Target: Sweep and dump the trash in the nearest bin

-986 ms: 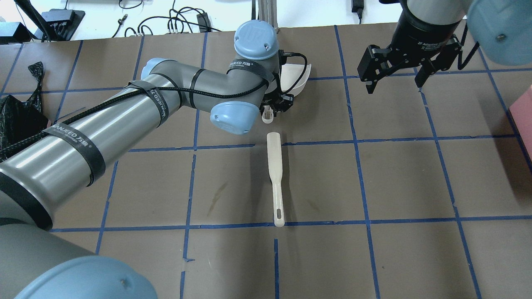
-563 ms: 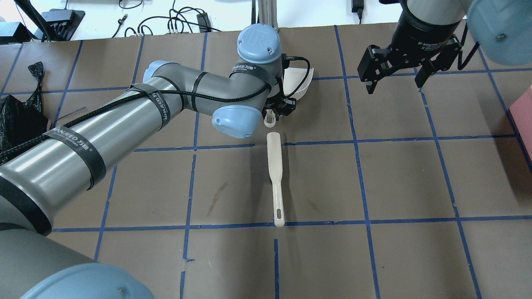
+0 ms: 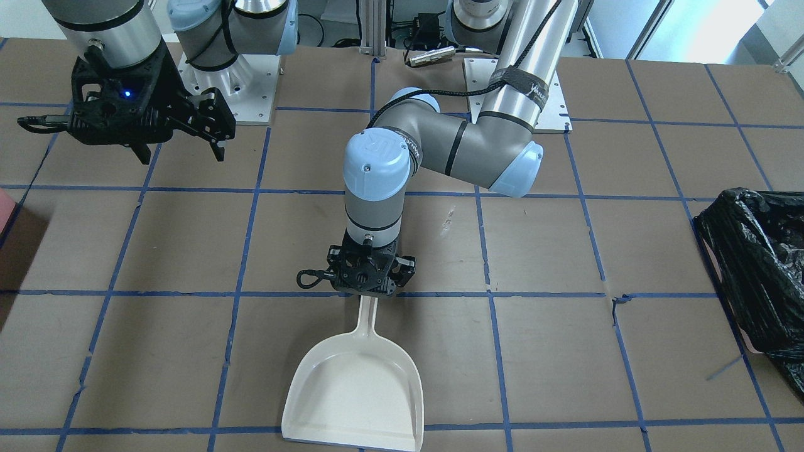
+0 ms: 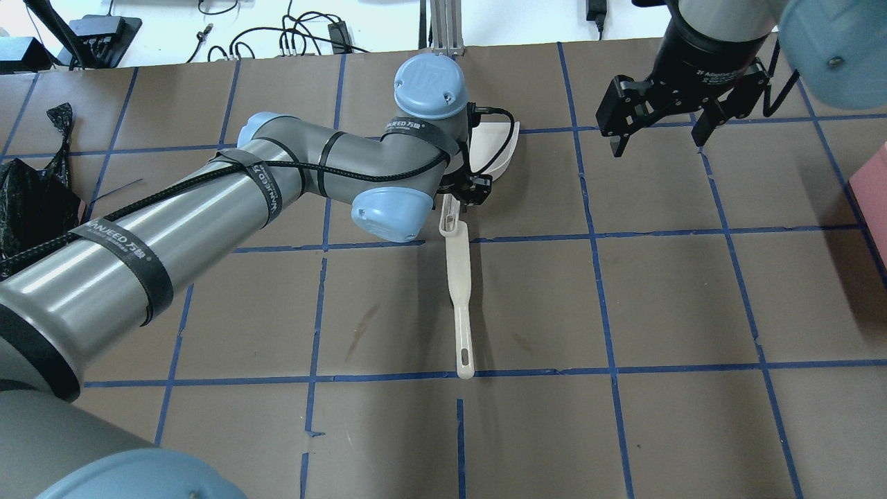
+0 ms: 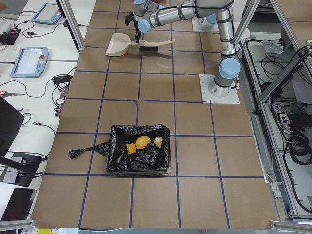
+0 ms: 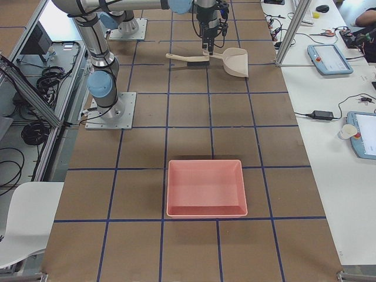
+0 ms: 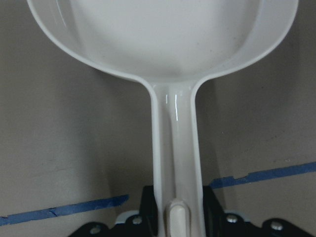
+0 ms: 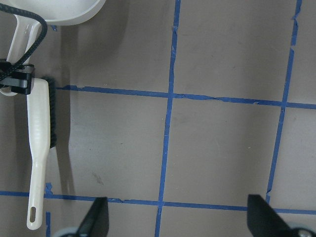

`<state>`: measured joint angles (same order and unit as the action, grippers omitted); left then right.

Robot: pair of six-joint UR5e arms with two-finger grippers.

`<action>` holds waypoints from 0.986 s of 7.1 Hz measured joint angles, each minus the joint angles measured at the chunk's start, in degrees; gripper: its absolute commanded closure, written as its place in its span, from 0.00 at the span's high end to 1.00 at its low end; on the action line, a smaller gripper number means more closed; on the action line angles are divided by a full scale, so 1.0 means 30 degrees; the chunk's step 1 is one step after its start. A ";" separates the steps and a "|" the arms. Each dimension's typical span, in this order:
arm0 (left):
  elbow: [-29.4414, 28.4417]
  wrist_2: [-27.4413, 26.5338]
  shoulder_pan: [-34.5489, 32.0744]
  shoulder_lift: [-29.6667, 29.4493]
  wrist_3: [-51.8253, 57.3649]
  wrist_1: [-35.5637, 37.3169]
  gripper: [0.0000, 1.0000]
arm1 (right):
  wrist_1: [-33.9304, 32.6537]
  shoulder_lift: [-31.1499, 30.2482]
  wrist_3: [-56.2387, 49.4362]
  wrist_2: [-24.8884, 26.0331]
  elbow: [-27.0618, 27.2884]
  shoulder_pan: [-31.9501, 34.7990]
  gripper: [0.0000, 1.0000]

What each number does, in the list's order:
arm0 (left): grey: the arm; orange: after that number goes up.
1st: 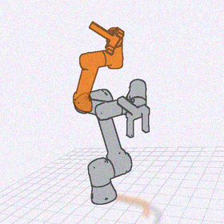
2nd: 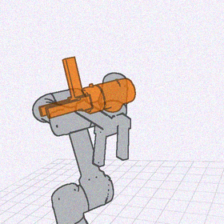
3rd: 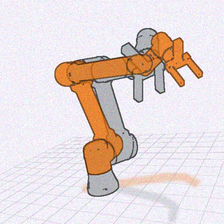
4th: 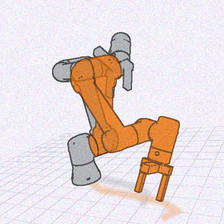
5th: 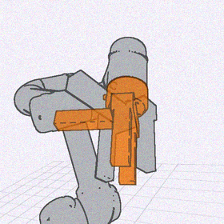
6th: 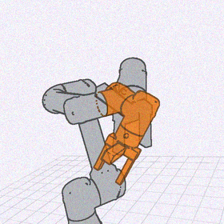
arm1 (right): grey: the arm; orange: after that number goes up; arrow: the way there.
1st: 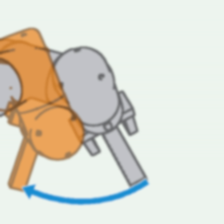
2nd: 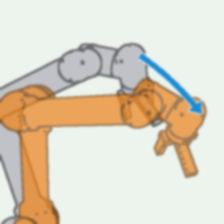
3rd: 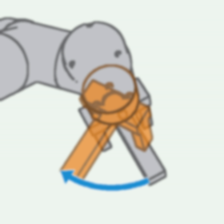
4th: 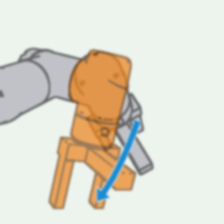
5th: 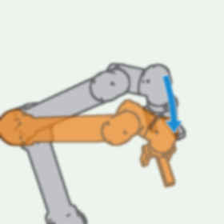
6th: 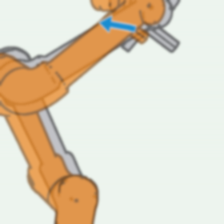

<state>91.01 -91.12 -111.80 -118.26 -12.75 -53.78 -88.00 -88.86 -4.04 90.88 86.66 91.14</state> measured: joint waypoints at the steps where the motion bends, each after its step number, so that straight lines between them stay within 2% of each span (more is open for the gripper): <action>1: -0.0225 0.0059 0.0327 0.0175 0.0139 -0.0015 1.00 | -0.0012 -0.0001 0.0000 0.0000 0.0000 0.0000 1.00; 4: -0.0435 0.1039 0.2534 0.1479 0.2267 -0.1136 1.00 | -0.0031 -0.0001 -0.0007 0.0000 -0.0001 0.0000 1.00; 7: -0.2062 0.1067 0.4406 0.3099 0.4464 -0.5821 1.00 | -0.0020 0.0000 0.0000 0.0000 0.0000 0.0001 1.00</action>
<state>84.82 -87.92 -98.59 -108.97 0.64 -71.25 -88.06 -88.86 -4.04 90.88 86.66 91.14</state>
